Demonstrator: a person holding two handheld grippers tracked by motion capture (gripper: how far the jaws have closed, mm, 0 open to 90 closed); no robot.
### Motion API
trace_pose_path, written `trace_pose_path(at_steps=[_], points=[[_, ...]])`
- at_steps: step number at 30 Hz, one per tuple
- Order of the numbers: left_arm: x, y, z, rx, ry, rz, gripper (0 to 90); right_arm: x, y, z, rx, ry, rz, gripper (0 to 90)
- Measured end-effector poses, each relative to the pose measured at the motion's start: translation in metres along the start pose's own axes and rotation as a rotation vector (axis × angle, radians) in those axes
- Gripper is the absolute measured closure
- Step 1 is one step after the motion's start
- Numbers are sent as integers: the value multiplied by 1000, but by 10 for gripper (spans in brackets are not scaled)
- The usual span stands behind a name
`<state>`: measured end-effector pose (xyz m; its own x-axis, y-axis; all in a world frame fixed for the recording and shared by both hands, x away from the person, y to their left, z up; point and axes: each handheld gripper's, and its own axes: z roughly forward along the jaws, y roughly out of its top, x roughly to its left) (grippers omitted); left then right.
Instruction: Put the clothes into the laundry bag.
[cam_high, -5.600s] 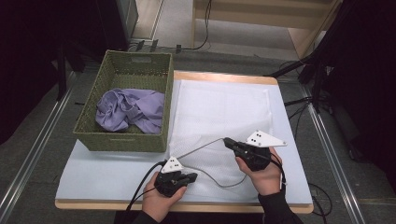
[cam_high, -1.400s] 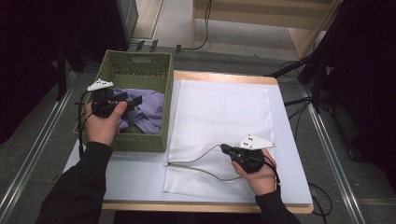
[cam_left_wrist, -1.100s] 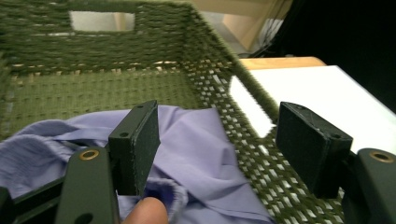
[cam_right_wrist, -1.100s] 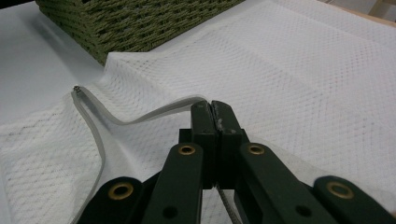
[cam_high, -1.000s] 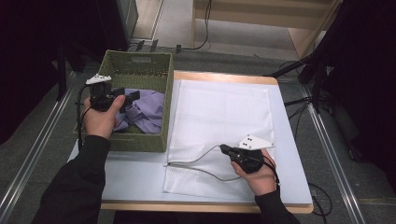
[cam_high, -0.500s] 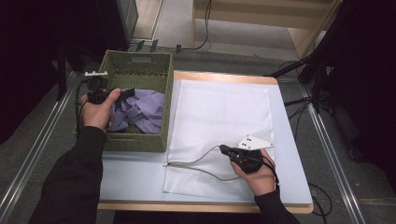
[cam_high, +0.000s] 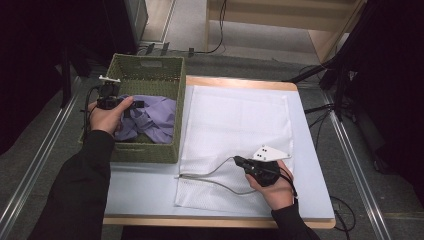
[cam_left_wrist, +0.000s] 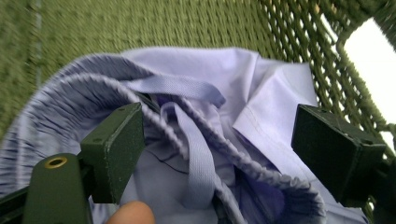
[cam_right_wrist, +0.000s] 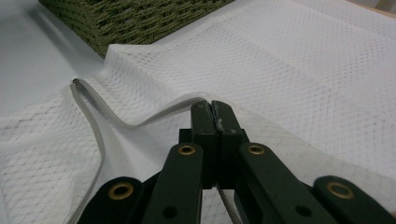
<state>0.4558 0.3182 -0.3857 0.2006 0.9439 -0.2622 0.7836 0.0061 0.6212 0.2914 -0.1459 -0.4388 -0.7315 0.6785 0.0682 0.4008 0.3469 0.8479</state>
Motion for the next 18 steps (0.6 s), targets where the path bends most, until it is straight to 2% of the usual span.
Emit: trace_pose_path(at_steps=[1, 4, 6, 9, 12, 13, 16, 17, 18], points=[[0, 0, 0, 0, 0, 0, 183, 0, 0, 0, 0, -1, 3, 900], [-2, -2, 12, 104, 20, 3, 188, 0, 0, -1, -2, -1, 7, 900], [-1, -4, 18, 171, 51, -4, 203, -1, 0, -1, -2, -3, 6, 900], [2, -4, 23, 211, 113, -38, 290, -1, -1, -1, -1, -2, 5, 900], [3, -5, 25, 227, 121, -41, 371, 0, -1, 0, 1, -2, 2, 900], [1, -5, 28, 243, 89, -33, 502, 0, -1, -1, 1, -2, 0, 900], [-3, -5, 32, 298, 16, -7, 692, -1, -1, -1, 3, -3, 2, 900], [-3, -5, 32, 298, 16, -7, 759, -1, -1, -1, 3, -4, 2, 900], [-5, -5, 33, 313, -11, 2, 805, -1, -1, 0, 3, -4, 2, 900]])
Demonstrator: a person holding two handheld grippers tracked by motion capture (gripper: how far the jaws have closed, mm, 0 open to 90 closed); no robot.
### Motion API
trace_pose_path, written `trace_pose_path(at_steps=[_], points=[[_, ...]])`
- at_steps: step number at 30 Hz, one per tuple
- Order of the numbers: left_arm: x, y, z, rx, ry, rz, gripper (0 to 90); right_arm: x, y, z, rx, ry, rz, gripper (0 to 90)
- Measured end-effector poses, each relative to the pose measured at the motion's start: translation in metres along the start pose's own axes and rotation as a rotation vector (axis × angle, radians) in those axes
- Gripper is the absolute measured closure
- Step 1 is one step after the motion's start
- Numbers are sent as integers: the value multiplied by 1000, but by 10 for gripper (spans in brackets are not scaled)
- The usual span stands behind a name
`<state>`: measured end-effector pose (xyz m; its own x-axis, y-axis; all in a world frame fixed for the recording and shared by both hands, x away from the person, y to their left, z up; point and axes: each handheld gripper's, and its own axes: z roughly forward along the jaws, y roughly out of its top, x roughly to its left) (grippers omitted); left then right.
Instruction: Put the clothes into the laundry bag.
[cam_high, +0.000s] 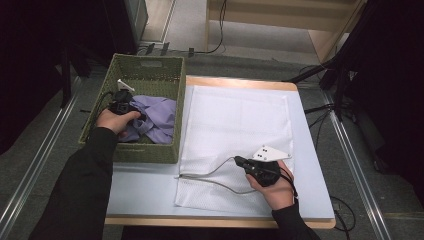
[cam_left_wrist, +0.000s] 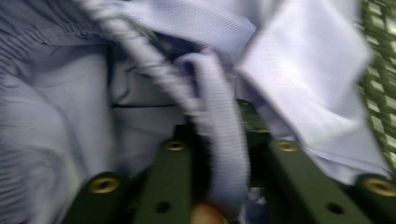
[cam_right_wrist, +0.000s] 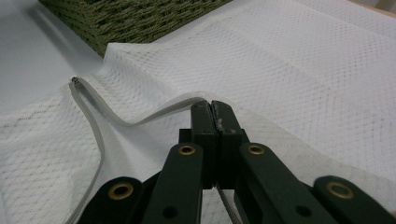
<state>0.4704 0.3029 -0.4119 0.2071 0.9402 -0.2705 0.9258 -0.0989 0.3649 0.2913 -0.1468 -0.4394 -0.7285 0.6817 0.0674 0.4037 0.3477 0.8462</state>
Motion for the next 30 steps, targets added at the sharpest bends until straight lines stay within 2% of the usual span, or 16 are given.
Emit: trace_pose_path(at_steps=[2, 4, 5, 6, 8, 10, 11, 15, 16, 19, 20, 23, 24, 27, 28, 30], points=[[-8, 2, 3, 36, -72, 46, 827, 0, 0, 0, 0, 0, -3, 900], [-12, 3, 3, 42, -88, 65, 832, 0, 0, 0, 1, 1, -3, 900], [-19, 5, 3, 39, -121, 121, 834, 0, 0, 0, -2, 0, -4, 900], [-23, 6, 3, 34, -143, 142, 834, 0, 0, 0, -3, 0, -3, 900], [-29, 7, 3, 12, -207, 162, 833, 0, 0, 0, -4, 1, -5, 900], [-32, 7, 3, 8, -236, 174, 831, 0, 1, 1, -4, 2, -6, 900], [-39, 8, 2, -10, -278, 209, 828, 0, 1, 1, -2, 2, -6, 900], [-53, 9, 2, -25, -348, 269, 776, -1, 0, 1, -1, 2, -2, 900], [-58, 9, 1, -37, -348, 287, 699, -1, 0, 1, -1, 2, -5, 900], [-56, 11, -2, -66, -310, 269, 437, -1, 0, 0, -6, 1, -4, 900], [-53, 12, -6, -99, -291, 266, 437, -1, 0, 0, -6, 1, -4, 900], [-39, 14, -19, -203, -204, 232, 273, -2, 0, 0, -8, 0, 2, 900], [-29, 13, -28, -268, -181, 204, 255, -2, 0, 0, -9, 0, 0, 900], [-18, 12, -36, -320, -159, 166, 209, -2, 0, -1, -7, -1, 5, 900], [-8, 11, -40, -339, -154, 115, 177, -2, 0, -1, -6, 0, 2, 900], [0, 9, -38, -321, -124, 82, 157, -2, 0, -1, -11, 1, 1, 900]])
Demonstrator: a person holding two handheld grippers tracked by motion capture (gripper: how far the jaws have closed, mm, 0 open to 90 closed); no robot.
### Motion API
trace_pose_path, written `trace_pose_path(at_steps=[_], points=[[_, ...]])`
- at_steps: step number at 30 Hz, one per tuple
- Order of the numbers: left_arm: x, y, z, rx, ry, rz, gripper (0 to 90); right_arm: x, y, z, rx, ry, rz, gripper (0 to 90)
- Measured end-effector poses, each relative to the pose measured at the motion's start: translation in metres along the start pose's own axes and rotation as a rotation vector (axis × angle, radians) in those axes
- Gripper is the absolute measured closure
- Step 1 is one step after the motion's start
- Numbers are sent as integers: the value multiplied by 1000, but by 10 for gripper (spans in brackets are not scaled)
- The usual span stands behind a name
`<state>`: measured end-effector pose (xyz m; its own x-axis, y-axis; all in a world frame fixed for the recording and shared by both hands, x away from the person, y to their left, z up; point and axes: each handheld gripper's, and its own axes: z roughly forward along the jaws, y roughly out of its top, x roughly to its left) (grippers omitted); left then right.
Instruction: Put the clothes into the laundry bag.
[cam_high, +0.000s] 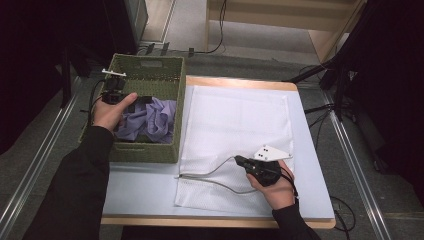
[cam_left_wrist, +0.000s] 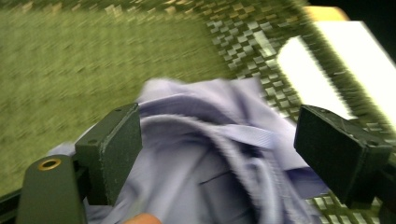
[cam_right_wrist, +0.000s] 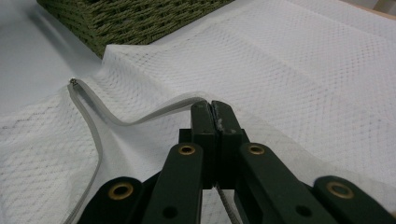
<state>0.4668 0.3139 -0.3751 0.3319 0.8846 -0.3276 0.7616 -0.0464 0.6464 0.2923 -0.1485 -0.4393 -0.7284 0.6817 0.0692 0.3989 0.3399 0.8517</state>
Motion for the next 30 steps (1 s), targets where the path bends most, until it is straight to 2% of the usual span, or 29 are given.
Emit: trace_pose_path(at_steps=[1, 2, 3, 4, 5, 6, 8, 9, 10, 11, 12, 13, 14, 15, 17, 18, 20, 21, 22, 23, 24, 26, 27, 28, 30], points=[[2, -2, 2, 17, 36, -2, 154, 0, 0, 0, -1, 0, 0, 900], [2, -2, 2, 17, 36, -2, 154, 0, 0, 0, 3, 0, -1, 900], [5, -5, 6, 49, 103, -4, 154, 0, 0, 1, 5, 2, -1, 900], [7, -6, 8, 70, 128, -10, 153, 0, 0, 1, 6, 3, -1, 900], [7, -6, 8, 70, 128, -10, 154, 0, 0, 1, 6, 3, -1, 900], [8, -7, 13, 98, 174, -10, 153, 1, 0, 2, 6, 4, -1, 900], [9, -10, 18, 154, 201, -4, 139, 1, -1, 2, 8, 3, -1, 900], [9, -10, 18, 154, 201, -4, 139, 1, -1, 2, 8, 3, -1, 900], [12, -14, 26, 247, 255, -26, 141, 1, -1, 2, 10, 2, -2, 900], [14, -16, 31, 297, 276, -35, 142, 1, -1, 2, 11, 1, -1, 900], [15, -18, 35, 338, 288, -51, 141, 1, -1, 2, 10, 3, -3, 900], [15, -18, 35, 338, 288, -51, 136, 2, -1, 2, 11, 4, 1, 900], [18, -22, 40, 394, 277, -88, 133, 2, -1, 2, 11, 3, 1, 900], [19, -23, 42, 410, 267, -100, 133, 2, -1, 2, 11, 3, 1, 900], [18, -23, 42, 420, 290, -90, 160, 1, -2, 1, 11, 3, -1, 900], [17, -23, 42, 429, 307, -64, 210, 1, -2, 1, 11, 3, -1, 900], [15, -21, 38, 424, 318, -51, 328, 0, -2, 1, 11, 1, -1, 900], [16, -19, 35, 397, 237, -84, 500, 0, -2, 1, 10, 2, -1, 900], [16, -19, 35, 397, 237, -84, 659, 0, -2, 0, 10, 3, 0, 900], [12, -17, 34, 372, 163, -87, 702, 0, -2, 0, 8, 4, 0, 900], [9, -16, 35, 366, 150, -72, 732, 0, -2, 0, 8, 4, 2, 900], [2, -13, 34, 339, 68, -32, 748, 0, -2, 0, 7, 5, 3, 900], [-2, -11, 33, 325, 41, -18, 747, 0, -2, 1, 9, 4, 2, 900], [-2, -11, 33, 325, 41, -18, 742, 0, -2, 1, 9, 4, 2, 900], [-8, -9, 34, 296, -3, -3, 722, 0, -2, 1, 11, 2, 2, 900]])
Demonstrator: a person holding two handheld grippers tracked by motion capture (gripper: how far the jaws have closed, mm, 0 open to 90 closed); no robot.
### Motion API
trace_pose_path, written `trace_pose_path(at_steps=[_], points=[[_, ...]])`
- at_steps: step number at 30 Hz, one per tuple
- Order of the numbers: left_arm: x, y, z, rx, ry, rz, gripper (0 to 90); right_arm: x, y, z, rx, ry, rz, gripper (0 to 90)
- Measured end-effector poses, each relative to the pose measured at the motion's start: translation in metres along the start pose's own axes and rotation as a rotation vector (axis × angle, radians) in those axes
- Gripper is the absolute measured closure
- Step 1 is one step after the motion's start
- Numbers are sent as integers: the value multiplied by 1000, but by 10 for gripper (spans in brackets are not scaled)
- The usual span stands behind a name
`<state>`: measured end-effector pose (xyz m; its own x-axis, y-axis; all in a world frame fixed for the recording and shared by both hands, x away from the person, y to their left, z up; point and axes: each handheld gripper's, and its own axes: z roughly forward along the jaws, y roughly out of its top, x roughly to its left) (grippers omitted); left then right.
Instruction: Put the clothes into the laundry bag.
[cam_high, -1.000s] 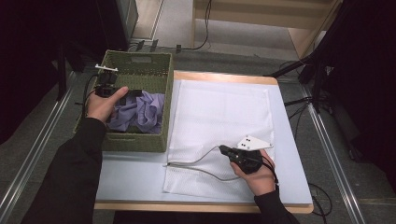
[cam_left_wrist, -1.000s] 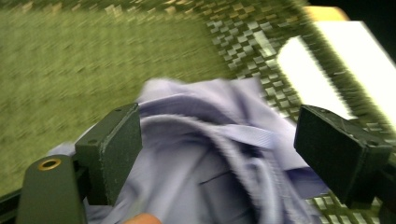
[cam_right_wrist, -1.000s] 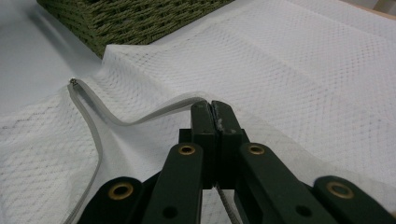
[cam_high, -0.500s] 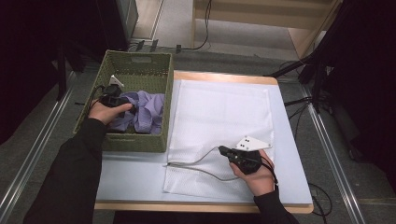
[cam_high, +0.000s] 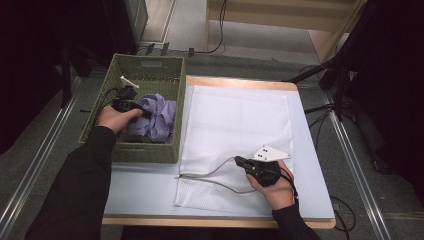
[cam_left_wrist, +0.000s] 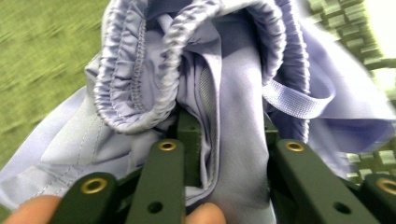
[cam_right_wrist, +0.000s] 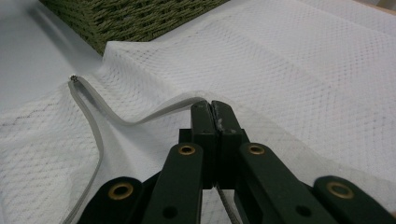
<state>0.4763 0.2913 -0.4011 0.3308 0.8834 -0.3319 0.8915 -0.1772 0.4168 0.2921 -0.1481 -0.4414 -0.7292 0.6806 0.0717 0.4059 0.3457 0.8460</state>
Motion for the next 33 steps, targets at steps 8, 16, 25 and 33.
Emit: trace_pose_path(at_steps=[8, 16, 25, 33], points=[[-13, 7, 6, -15, -91, -17, 408, 0, 0, 2, 3, 4, -1, 900], [-24, 11, 11, -16, -150, 1, 190, 0, 0, 1, 3, 5, -1, 900], [-41, 14, 34, 88, 54, 28, 216, 2, -1, 4, 12, 5, -9, 900], [-48, 11, 48, 119, 123, 92, 273, 1, -1, 4, 11, 8, -10, 900]])
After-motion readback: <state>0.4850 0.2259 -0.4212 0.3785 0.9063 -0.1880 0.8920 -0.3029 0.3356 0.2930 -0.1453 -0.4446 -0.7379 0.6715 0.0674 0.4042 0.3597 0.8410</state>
